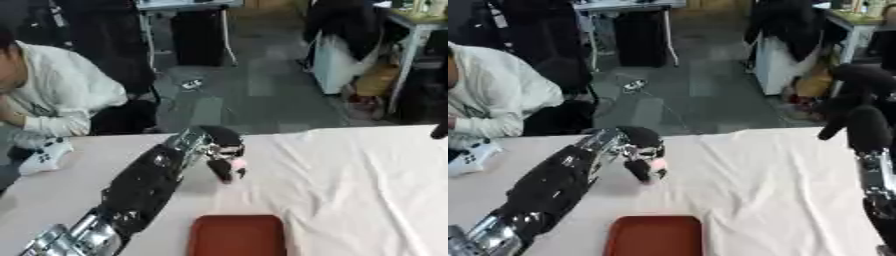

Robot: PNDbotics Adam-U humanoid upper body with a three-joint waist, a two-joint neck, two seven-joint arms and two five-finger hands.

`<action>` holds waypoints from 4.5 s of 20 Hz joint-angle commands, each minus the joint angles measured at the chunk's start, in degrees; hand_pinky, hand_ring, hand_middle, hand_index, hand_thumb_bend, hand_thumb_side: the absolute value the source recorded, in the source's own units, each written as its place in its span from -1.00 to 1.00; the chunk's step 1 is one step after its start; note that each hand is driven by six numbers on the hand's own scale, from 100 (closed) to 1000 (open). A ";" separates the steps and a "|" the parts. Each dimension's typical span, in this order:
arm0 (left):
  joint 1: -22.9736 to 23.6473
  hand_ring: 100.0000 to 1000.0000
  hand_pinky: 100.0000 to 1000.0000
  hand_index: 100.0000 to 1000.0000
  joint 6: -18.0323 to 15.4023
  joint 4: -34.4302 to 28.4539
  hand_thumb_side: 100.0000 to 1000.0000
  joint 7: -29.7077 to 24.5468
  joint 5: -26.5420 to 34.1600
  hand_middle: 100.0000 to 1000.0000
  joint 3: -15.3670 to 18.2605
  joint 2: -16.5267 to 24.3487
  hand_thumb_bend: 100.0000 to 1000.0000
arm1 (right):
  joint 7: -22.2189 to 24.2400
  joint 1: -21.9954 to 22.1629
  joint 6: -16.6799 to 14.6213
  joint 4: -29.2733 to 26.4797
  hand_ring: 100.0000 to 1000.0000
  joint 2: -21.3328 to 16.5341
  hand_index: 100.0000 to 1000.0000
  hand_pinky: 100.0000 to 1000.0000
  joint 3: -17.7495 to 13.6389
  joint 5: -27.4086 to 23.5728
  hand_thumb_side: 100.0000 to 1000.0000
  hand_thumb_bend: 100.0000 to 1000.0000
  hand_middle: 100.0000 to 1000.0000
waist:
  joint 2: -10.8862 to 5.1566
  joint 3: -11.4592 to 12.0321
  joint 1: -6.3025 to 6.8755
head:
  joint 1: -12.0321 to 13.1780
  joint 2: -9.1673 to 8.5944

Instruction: Pick up objects on the table and place them in the box.

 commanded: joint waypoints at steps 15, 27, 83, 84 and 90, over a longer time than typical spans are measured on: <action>-0.21 -1.00 -1.00 -0.33 1.31 -19.20 0.03 -8.71 28.06 -1.00 -11.05 9.31 -1.00 | -0.37 1.69 1.21 -0.96 0.07 -3.65 0.62 -0.34 -0.91 0.72 0.64 -0.66 0.44 | -2.42 2.84 0.09 | -3.54 1.03; 1.93 -1.00 -1.00 -0.32 3.35 -24.18 0.05 -17.20 35.98 -1.00 -18.67 11.81 -1.00 | -0.03 1.68 1.39 -0.96 0.07 -4.04 0.62 -0.34 -0.71 0.63 0.64 -0.66 0.44 | -2.51 2.94 0.18 | -4.28 -1.21; 9.66 1.00 0.96 0.94 0.83 -28.53 0.77 -28.69 14.18 1.00 -22.60 13.25 -0.29 | 0.56 1.31 1.35 -0.96 0.08 -4.24 0.63 -0.34 -0.50 0.38 0.64 -0.66 0.45 | -2.14 2.54 0.12 | -2.23 1.61; 10.67 1.00 0.96 0.94 2.35 -29.68 0.76 -28.36 14.26 1.00 -20.88 13.71 -0.32 | 0.53 1.31 1.35 -0.96 0.08 -4.26 0.63 -0.34 -0.54 0.41 0.64 -0.66 0.45 | -2.10 2.62 0.09 | -2.24 1.57; 24.26 0.89 0.72 0.86 18.90 -44.95 0.51 -8.48 23.55 0.89 -0.86 14.72 -1.00 | -0.29 1.25 1.38 -0.96 0.08 -4.22 0.63 -0.34 -1.37 0.79 0.64 -0.66 0.45 | -1.34 3.30 -0.50 | -3.57 0.96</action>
